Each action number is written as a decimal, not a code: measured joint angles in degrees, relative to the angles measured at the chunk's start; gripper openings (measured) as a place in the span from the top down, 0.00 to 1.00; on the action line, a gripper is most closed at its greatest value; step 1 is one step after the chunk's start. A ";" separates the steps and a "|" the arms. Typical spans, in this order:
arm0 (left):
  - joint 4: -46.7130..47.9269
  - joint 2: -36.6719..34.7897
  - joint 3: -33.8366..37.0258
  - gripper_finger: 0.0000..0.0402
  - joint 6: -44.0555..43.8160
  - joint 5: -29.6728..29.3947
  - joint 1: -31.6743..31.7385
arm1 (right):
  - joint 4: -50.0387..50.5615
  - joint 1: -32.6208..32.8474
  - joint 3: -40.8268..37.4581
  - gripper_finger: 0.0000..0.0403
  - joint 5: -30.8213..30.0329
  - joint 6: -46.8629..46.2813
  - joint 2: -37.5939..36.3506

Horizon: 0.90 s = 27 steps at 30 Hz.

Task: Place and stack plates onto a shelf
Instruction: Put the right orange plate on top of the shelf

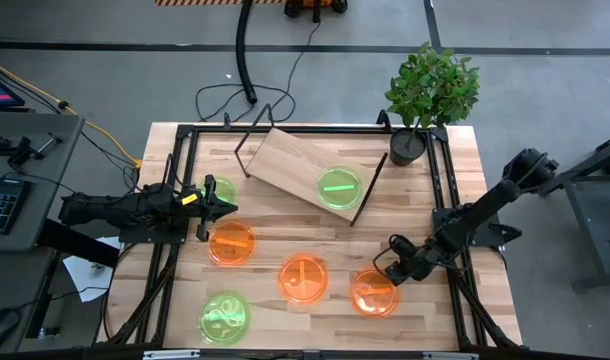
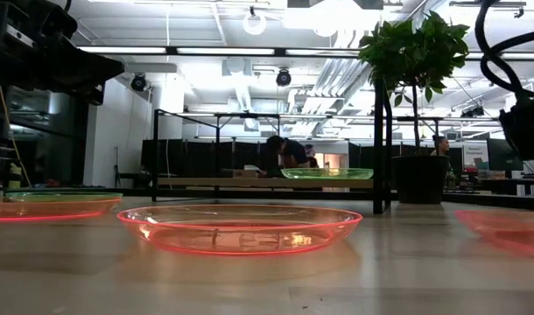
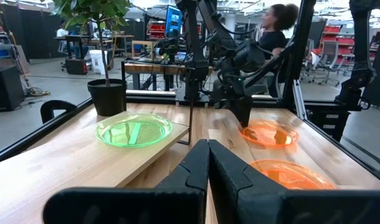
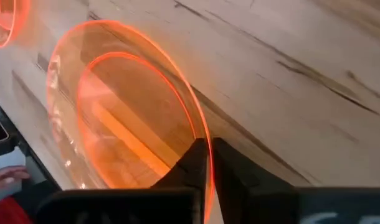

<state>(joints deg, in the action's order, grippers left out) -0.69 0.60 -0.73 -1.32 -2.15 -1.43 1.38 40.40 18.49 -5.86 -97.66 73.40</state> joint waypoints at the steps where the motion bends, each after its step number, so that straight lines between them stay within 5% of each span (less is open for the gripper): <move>1: 0.02 0.00 0.02 1.00 -0.02 0.00 0.02 | -0.47 -0.25 -0.03 0.96 0.50 -0.22 0.01; 19: 0.00 0.00 0.00 1.00 0.00 0.02 0.02 | -29.60 -1.05 1.00 1.00 5.35 3.40 -6.24; 27: 0.00 -0.01 0.02 1.00 0.00 0.00 0.02 | -23.47 -14.92 17.43 1.00 5.46 16.91 -6.24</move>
<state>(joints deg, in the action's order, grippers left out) -0.68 0.58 -0.71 -1.32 -2.15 -1.41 -22.09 25.49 35.92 -0.39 -80.75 67.16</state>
